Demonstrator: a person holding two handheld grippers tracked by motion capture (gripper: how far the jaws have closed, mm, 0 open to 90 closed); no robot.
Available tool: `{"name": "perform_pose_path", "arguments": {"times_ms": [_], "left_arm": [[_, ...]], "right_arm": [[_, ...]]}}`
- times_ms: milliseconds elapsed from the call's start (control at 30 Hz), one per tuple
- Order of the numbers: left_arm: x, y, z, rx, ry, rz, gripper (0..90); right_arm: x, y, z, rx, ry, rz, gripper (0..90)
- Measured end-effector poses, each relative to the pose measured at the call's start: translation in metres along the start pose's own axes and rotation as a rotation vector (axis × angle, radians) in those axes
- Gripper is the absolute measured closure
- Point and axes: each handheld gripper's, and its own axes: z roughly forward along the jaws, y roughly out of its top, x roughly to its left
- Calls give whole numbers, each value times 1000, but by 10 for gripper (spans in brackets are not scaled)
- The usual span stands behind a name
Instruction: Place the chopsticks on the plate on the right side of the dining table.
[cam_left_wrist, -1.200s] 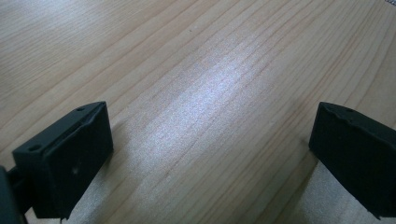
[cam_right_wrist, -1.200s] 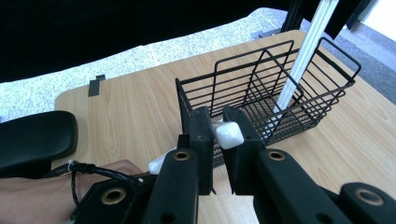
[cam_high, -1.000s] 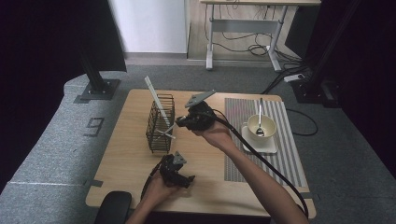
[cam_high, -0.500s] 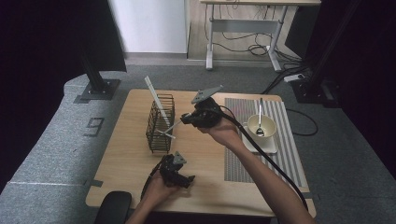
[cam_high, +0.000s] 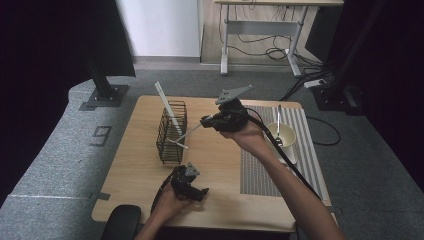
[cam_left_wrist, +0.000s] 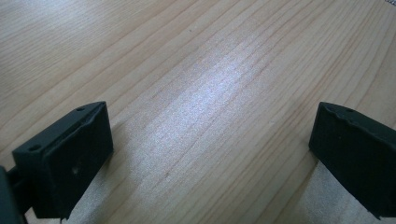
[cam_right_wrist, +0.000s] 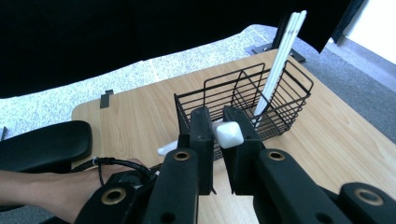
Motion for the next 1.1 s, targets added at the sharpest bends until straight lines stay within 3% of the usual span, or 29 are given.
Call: {"name": "perform_pose_path", "arguments": {"times_ms": [333,600,1000,1100], "left_arm": [[0,0,0,0,0,0,0],[0,0,0,1,-1,1,0],[-1,3,0,19,-25,25,1],[-3,4,-1,15,-30,34,58]], "right_arm": [[-6,6,-32,-48,-23,13,823],[-6,5,-52,-49,-69,-2,826],[-6,-19,-56,-37,-89,-4,827],[-5,-25,-58,-41,-90,-2,827]]}}
